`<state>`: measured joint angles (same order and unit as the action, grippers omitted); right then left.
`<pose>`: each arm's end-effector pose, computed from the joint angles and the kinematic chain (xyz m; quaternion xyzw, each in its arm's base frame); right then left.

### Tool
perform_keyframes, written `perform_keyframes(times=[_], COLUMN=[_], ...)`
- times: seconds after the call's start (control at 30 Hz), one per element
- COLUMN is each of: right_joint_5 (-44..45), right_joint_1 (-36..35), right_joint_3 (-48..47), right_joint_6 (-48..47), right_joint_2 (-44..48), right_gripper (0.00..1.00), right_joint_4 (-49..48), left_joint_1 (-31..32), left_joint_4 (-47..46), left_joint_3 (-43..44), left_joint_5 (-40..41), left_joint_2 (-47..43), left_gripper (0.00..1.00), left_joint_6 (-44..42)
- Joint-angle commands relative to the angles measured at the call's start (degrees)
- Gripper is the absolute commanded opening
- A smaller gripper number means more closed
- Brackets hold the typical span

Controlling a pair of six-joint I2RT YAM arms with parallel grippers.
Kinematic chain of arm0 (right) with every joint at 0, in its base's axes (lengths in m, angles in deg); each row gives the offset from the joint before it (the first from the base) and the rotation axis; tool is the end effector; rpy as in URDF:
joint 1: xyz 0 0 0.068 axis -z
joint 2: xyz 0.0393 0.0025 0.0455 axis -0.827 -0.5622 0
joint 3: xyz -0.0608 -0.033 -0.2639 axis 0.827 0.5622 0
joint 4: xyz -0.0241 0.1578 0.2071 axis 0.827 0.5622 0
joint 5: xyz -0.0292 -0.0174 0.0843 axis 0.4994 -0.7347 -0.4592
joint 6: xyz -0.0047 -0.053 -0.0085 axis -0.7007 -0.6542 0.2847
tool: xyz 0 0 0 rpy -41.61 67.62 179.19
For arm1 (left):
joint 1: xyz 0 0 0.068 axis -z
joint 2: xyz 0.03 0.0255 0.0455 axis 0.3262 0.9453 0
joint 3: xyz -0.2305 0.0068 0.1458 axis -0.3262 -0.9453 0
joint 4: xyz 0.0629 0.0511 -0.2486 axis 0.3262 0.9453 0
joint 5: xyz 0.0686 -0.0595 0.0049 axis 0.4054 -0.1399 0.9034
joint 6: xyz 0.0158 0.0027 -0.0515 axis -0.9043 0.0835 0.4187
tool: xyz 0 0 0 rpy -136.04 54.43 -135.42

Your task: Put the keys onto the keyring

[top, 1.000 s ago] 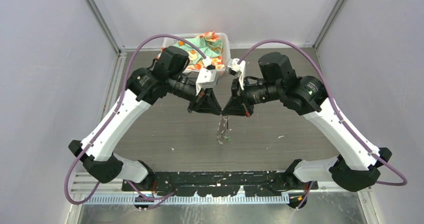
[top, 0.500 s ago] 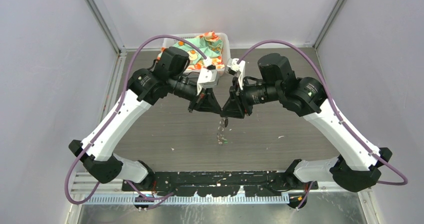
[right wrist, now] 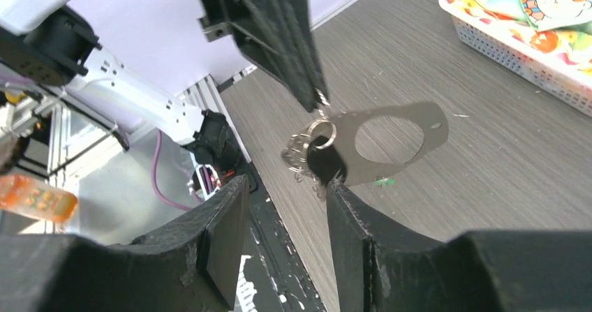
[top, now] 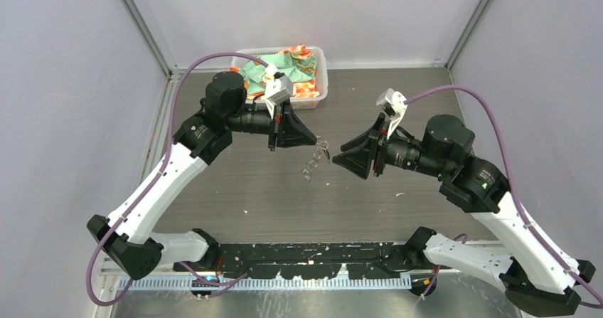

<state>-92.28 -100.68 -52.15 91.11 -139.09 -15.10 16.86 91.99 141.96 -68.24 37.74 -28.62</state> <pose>0.1026 0.1200 0.4553 -0.3105 0.6914 0.4359 0.4854 0.1912 -0.1747 0.4447 0.4715 0.5846 -0.5306 0.3930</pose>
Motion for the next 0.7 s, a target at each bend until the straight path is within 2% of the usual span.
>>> perform_keyframes(times=[0.0,0.27,0.53,0.67], right_joint_5=[4.8,5.3,4.5,3.9], right_joint_1=[0.2,0.2,0.3,0.4], right_joint_3=[5.4,9.3,10.4,10.0], right_joint_6=[8.6,15.2,16.5,16.5], right_joint_2=[1.3,2.2,2.0,1.5], right_gripper=[0.50,0.51,0.54,0.46], right_joint_4=[-11.3,-19.9,-22.0,-22.0], left_joint_1=[0.0,0.1,0.1,0.1], left_joint_4=[-11.5,-11.5,-11.2,-11.0], left_joint_3=[-1.3,-2.2,-2.5,-2.3], left_joint_5=[-2.3,-2.2,-2.2,-2.1], left_joint_2=[-3.1,-4.1,-4.5,-4.5], left_gripper=[0.00,0.00,0.00,0.00], left_joint_6=[6.1,4.9,4.2,3.9])
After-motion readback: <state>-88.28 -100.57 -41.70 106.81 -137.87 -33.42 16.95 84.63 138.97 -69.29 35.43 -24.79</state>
